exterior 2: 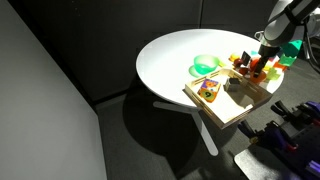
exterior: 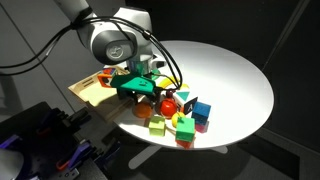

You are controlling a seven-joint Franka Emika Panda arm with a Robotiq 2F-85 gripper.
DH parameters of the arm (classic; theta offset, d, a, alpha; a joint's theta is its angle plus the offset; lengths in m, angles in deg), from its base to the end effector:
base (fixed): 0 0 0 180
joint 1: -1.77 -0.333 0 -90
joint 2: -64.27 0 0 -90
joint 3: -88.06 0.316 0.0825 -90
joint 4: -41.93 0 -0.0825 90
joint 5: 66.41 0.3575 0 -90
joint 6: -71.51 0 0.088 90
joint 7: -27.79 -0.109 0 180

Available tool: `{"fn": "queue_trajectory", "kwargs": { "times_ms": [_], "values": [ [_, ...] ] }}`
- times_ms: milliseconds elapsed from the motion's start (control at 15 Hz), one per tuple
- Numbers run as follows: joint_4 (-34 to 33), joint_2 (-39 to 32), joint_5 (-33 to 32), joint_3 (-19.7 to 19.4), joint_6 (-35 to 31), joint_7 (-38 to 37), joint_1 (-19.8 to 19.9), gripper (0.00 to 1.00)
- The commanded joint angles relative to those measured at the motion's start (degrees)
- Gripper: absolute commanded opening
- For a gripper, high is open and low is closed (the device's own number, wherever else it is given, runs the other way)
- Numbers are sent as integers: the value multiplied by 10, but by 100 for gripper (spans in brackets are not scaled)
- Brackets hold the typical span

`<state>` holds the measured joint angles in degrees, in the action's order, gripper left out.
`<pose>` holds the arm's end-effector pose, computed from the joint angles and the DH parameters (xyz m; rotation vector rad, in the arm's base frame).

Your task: Pick up the orange toy from the table and put it in the tray

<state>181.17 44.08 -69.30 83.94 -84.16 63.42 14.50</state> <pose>0.4499 -0.1362 0.1812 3.0727 0.5878 -0.1222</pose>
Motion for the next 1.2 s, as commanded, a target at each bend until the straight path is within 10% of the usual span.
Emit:
{"fn": "queue_trajectory", "kwargs": {
  "times_ms": [0, 1133],
  "values": [
    [-4, 18, -8, 10, 28, 4, 11, 48],
    [-20, 97, 16, 34, 80, 3, -31, 48]
  ]
}}
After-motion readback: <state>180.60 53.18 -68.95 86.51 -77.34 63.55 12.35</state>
